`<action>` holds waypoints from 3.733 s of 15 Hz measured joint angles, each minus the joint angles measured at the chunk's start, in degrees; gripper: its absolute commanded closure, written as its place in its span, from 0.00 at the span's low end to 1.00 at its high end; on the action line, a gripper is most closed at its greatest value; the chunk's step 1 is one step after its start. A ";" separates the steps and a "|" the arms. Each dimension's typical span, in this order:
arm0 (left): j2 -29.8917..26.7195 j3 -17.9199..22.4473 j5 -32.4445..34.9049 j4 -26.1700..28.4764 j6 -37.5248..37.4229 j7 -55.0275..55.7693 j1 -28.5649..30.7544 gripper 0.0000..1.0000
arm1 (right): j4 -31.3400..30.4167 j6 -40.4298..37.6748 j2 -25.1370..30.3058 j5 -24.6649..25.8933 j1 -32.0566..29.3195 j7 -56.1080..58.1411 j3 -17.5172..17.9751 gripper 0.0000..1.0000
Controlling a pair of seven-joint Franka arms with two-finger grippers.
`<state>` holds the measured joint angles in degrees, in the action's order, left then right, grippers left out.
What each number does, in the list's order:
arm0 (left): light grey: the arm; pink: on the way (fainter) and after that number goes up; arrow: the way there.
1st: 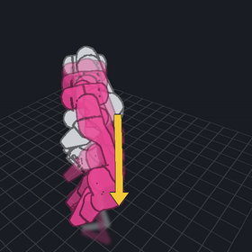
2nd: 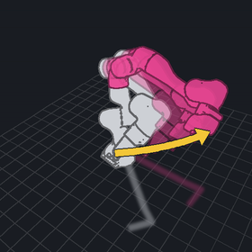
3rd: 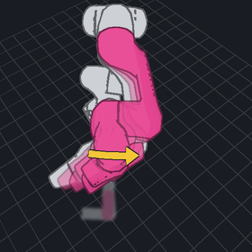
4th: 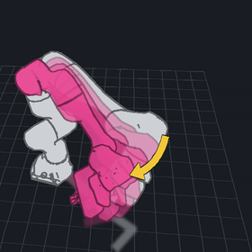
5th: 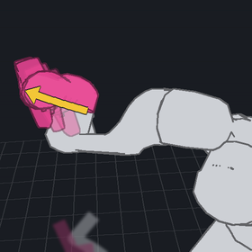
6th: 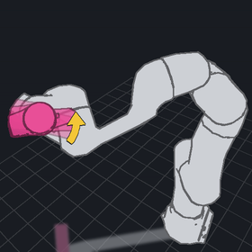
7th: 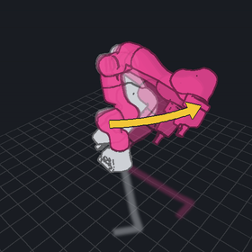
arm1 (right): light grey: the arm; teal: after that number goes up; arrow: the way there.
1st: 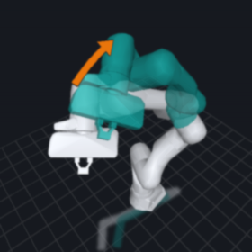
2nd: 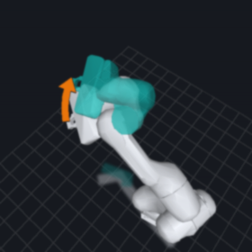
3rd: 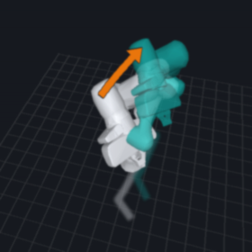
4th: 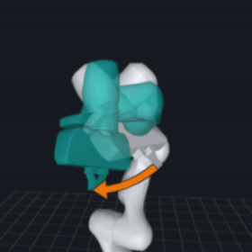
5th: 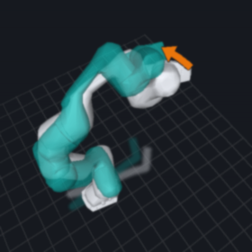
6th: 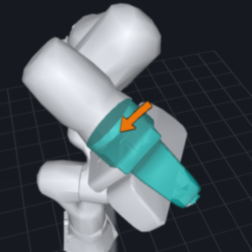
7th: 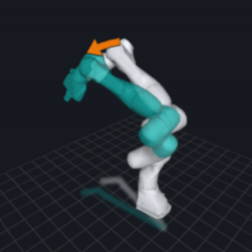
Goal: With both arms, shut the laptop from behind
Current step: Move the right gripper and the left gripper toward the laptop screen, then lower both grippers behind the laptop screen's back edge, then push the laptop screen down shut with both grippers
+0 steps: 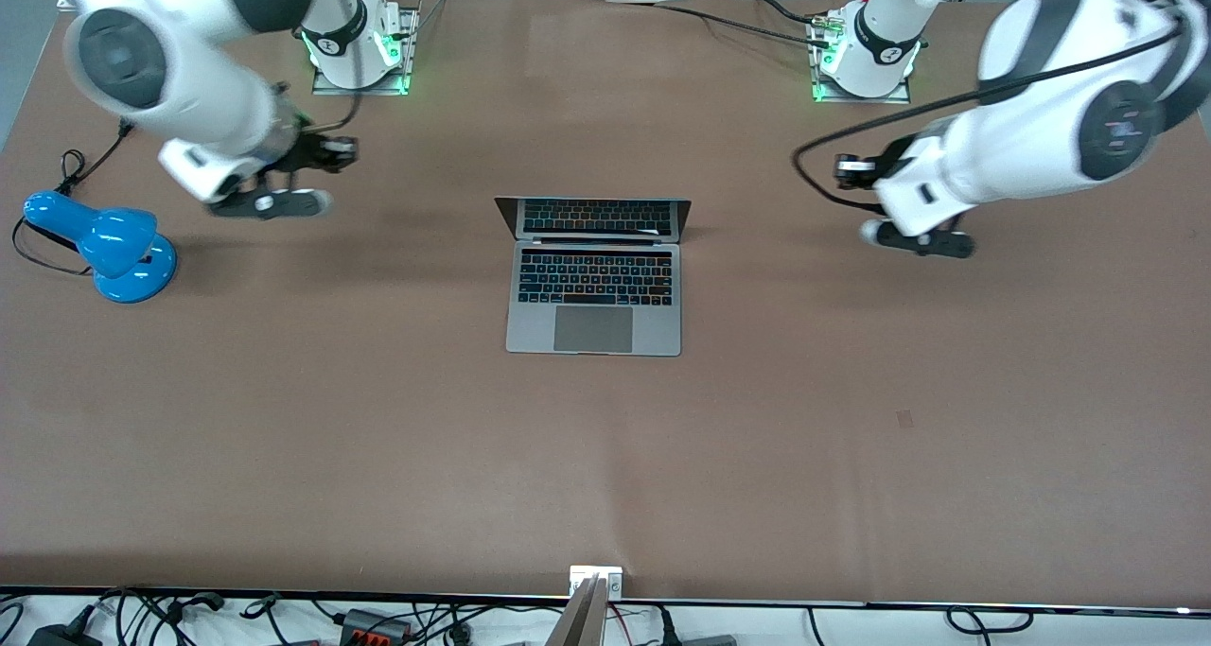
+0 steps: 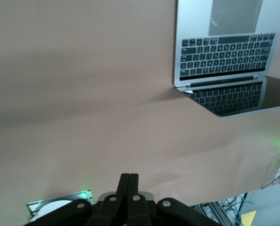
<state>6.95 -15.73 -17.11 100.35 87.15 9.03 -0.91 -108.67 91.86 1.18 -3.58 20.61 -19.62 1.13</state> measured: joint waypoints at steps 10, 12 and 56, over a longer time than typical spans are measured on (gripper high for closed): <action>6.41 -12.22 -3.30 9.55 16.11 1.62 -0.37 1.00 | -10.01 16.21 0.43 -1.25 16.46 -15.91 0.27 1.00; 6.26 -14.37 -3.50 11.41 17.85 1.94 -0.44 1.00 | -10.03 16.27 -0.46 -1.39 17.60 -15.92 0.22 1.00; 20.17 -19.50 1.59 8.40 38.65 8.91 0.07 1.00 | -10.52 51.66 -18.13 -2.22 19.20 -15.26 -1.45 1.00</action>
<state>27.12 -35.23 -15.52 108.74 125.80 17.94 -0.84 -119.19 143.52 -16.96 -5.80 39.81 -34.89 -0.31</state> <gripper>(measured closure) 0.991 0.991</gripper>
